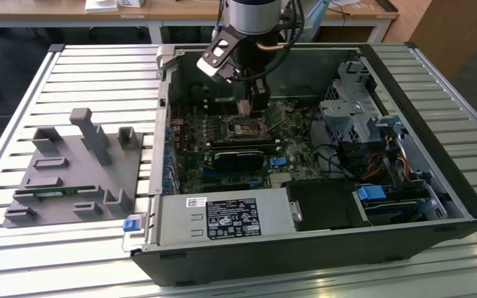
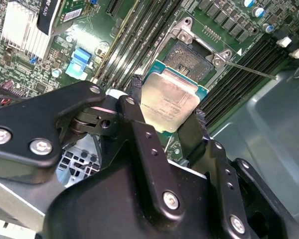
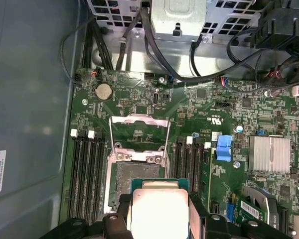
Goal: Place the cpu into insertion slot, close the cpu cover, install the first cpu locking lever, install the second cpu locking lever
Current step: 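Place the cpu into insertion slot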
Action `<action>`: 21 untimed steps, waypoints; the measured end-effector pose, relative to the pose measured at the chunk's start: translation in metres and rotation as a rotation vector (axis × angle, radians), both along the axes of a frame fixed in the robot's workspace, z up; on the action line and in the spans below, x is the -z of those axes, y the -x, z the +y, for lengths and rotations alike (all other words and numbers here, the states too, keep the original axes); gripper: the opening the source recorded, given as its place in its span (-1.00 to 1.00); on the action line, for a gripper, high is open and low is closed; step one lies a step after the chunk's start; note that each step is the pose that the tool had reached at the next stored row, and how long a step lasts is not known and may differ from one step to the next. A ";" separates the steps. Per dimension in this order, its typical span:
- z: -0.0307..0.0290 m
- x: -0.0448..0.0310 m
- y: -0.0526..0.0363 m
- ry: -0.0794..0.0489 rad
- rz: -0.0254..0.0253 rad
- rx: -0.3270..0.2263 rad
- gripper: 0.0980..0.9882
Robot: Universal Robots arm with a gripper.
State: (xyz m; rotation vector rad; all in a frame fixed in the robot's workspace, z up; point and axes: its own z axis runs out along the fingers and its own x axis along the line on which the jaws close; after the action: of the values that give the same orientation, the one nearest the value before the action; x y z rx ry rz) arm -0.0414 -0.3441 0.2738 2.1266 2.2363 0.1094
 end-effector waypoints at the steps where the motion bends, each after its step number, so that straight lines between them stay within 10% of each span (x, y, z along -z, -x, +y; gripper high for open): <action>1: 0.0000 0.0006 0.0000 0.000 0.0000 0.000 -0.01; 21: 0.0052 0.0165 0.0000 0.000 -0.0001 0.005 -0.01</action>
State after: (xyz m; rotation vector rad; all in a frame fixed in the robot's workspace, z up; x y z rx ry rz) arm -0.0414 -0.3390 0.2574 2.1317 2.2312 0.1093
